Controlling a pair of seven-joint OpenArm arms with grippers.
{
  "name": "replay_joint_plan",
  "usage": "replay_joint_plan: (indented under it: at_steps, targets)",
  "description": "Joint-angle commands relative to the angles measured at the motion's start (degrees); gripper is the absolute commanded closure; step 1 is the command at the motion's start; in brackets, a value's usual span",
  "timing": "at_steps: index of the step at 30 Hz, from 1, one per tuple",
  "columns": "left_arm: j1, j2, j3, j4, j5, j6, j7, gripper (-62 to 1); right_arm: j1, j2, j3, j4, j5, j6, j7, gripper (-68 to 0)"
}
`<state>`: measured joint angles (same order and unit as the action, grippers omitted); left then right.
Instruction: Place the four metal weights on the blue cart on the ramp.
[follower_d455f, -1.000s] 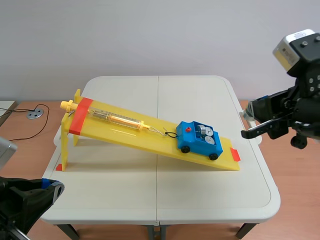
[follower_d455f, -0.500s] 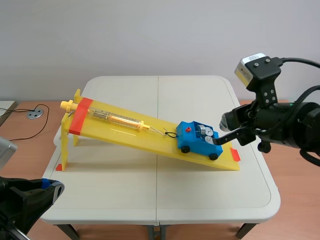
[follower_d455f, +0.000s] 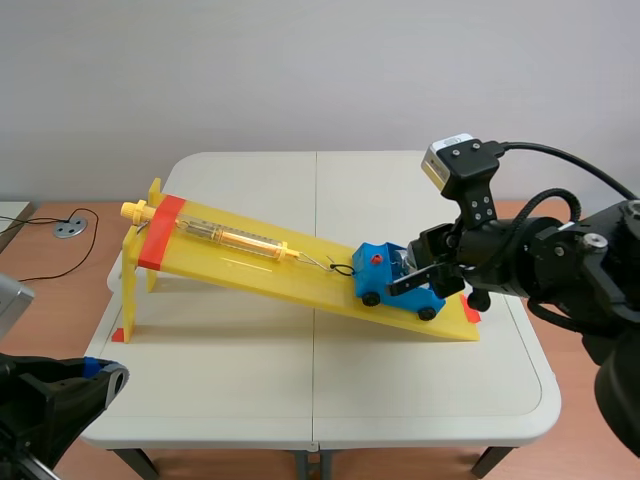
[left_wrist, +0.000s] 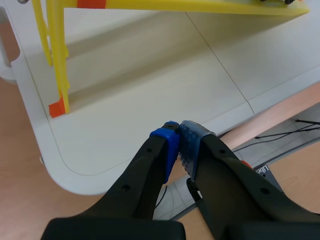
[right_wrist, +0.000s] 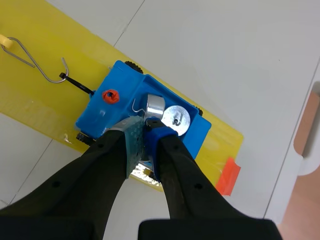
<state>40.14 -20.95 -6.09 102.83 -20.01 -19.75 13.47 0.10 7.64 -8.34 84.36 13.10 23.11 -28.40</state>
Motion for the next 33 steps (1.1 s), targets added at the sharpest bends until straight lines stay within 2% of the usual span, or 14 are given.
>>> replay_joint_plan:
  at_steps: [1,12,16,21,25,33]
  targets:
    - [-0.3,0.3,-0.9,3.0,-4.3,-1.3,-5.9,-2.9,7.1,0.0,-0.3,2.6,1.5,-1.3,10.2,-0.7]
    - [-0.3,0.3,-0.9,3.0,-4.3,-1.3,-5.9,-2.9,9.4,-1.5,-1.1,-0.7,0.2,-1.3,11.0,-1.0]
    - [-0.3,0.3,-0.9,3.0,-4.3,-1.3,-5.9,-2.9,9.4,-1.5,-1.1,-0.7,0.2,-0.8,11.2,-13.2]
    - [-0.3,0.3,-0.9,3.0,-4.3,-1.3,-5.9,-2.9,9.3,-1.0,-0.9,-0.1,0.2,0.3,10.8,-19.5]
    - [-0.3,0.3,-0.9,3.0,-4.3,-1.3,-5.9,-2.9,8.0,0.8,-0.1,3.9,2.1,1.9,8.7,-22.1]
    - [-1.7,0.3,-0.9,3.1,-4.2,-2.4,-5.9,-2.9,-0.6,7.3,5.3,16.0,10.8,3.8,5.4,-21.7]
